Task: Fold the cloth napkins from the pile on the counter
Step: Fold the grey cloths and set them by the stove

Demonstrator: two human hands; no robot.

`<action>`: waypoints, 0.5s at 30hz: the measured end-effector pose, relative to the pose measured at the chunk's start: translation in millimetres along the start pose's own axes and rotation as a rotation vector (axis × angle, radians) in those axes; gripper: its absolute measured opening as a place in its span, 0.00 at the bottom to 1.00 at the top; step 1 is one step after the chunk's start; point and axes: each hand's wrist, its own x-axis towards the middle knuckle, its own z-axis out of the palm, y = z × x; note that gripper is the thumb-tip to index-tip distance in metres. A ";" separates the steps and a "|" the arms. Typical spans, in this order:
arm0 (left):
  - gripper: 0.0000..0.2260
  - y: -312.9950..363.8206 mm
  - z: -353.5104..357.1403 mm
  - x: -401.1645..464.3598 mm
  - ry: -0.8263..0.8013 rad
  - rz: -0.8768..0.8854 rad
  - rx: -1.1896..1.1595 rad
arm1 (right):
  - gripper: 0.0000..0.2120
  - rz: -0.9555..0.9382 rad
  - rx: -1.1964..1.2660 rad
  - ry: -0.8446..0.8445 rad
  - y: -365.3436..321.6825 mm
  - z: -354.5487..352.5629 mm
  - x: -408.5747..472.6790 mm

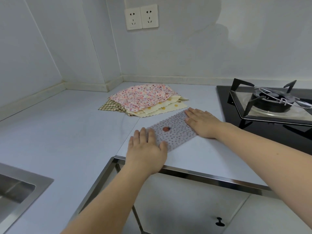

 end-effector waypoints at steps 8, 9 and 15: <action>0.36 -35.7 -13.0 1.8 -0.082 0.148 0.117 | 0.24 0.022 -0.023 0.193 -18.7 -3.6 -25.2; 0.37 -38.6 -15.8 1.3 -0.072 0.158 0.122 | 0.23 -0.039 0.012 0.280 -28.4 -3.5 -38.1; 0.24 -48.4 -37.9 -16.4 -0.006 0.169 0.062 | 0.16 -0.393 0.215 0.393 -90.5 8.7 -118.2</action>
